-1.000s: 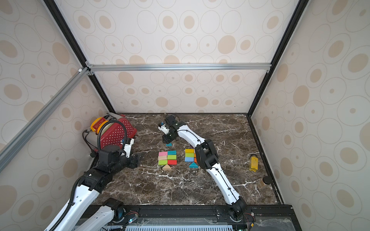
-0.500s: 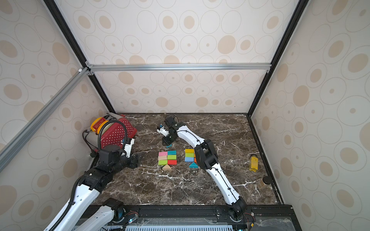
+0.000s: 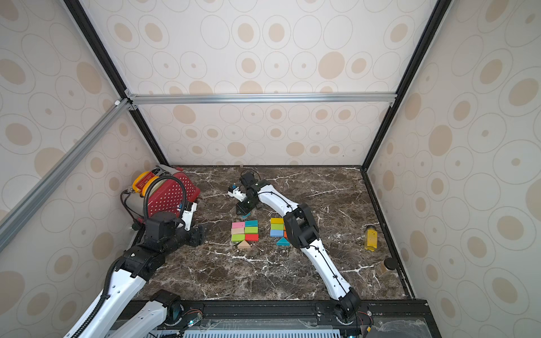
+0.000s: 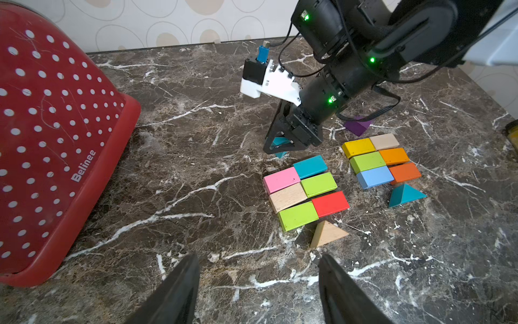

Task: Assemble a piece of candy with building blocks
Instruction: Assemble the building block at the center of the board.

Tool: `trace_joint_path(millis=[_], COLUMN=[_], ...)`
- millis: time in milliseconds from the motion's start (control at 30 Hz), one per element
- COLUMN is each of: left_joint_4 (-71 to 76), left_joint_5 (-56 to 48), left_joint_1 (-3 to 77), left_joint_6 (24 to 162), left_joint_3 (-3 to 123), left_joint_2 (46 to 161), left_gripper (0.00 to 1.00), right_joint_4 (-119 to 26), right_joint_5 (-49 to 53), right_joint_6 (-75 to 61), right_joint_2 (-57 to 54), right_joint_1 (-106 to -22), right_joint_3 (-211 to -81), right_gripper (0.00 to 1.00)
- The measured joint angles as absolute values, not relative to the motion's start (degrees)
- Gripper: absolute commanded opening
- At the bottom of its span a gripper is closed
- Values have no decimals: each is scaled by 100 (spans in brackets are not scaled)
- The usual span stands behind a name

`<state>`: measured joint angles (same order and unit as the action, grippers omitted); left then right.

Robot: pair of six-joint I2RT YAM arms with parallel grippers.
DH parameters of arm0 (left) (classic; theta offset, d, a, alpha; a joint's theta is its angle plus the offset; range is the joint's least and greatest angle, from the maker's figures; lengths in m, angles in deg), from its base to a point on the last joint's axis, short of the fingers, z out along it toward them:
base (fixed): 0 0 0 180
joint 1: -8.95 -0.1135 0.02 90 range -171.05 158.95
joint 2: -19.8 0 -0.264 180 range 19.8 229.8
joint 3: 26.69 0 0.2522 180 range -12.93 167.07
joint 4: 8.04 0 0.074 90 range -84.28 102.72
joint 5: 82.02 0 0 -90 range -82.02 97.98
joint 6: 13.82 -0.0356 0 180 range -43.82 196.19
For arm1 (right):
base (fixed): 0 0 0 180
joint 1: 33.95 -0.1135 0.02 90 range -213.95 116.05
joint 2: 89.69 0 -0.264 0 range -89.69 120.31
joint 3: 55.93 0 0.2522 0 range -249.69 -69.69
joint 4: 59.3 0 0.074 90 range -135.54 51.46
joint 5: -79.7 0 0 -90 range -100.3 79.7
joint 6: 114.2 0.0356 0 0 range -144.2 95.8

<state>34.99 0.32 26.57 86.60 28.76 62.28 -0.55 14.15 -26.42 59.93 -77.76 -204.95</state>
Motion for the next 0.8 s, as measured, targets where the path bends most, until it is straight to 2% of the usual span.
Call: trace_joint_path(millis=[800], left_joint_4=[3497], left_joint_5=[-27], left_joint_1=[2655], left_joint_6=[8660], left_joint_3=[2876], left_joint_2=[6300], left_gripper=[69], right_joint_4=[138], right_joint_5=[1218], right_joint_6=[-3118], right_joint_2=[5925], right_joint_1=[-7815], right_joint_3=[-20460], right_gripper=[30])
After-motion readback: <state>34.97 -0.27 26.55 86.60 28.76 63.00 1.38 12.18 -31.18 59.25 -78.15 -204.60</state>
